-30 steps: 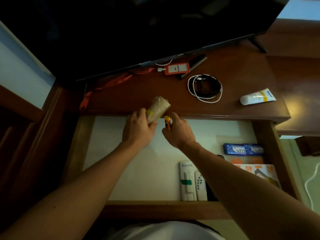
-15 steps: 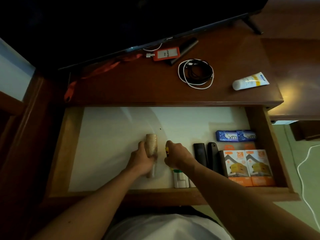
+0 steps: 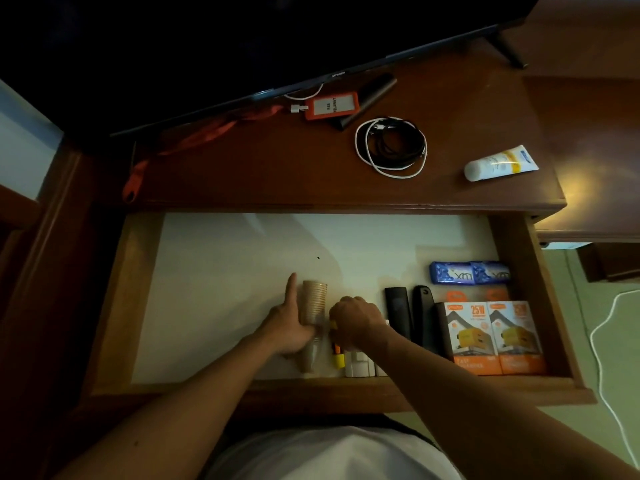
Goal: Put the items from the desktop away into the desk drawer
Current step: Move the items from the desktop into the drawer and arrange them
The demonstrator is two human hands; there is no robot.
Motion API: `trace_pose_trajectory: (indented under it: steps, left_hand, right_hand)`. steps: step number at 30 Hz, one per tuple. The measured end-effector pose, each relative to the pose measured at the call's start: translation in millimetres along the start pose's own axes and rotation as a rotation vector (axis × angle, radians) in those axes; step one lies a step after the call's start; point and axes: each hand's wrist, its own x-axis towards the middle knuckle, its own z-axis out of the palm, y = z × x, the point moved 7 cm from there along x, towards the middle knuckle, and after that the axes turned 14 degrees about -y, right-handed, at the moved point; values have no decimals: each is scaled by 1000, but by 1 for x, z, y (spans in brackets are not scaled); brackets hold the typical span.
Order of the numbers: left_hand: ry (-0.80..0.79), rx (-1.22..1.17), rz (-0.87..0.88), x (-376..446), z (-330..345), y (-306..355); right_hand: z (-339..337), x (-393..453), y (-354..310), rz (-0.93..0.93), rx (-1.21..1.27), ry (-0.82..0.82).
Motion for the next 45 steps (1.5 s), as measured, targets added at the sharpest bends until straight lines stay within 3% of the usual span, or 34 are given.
trace_pose_trajectory:
  steps: [4, 18, 26, 29, 32, 38, 41, 45]
  left_hand:
    - [-97, -63, -30, 1, 3, 5]
    - [-100, -194, -41, -1, 22, 8]
    - [-91, -84, -94, -5, 8, 12]
    - [-48, 93, -50, -7, -11, 25]
    - [127, 371, 27, -9, -42, 52]
    - [431, 429, 348, -21, -99, 148]
    - [456, 391, 497, -16, -123, 197]
    - [496, 441, 531, 9, -153, 257]
  right_hand:
    - [1, 1, 8, -23, 12, 41]
    - [11, -2, 10, -53, -49, 17]
    - [2, -6, 11, -54, 102, 35]
    - [-14, -6, 19, -13, 173, 78]
    - [-41, -8, 32, 17, 268, 190]
    - [-115, -39, 62, 68, 472, 694]
    - [-151, -61, 82, 110, 570, 883]
    - [-192, -73, 128, 293, 779, 991]
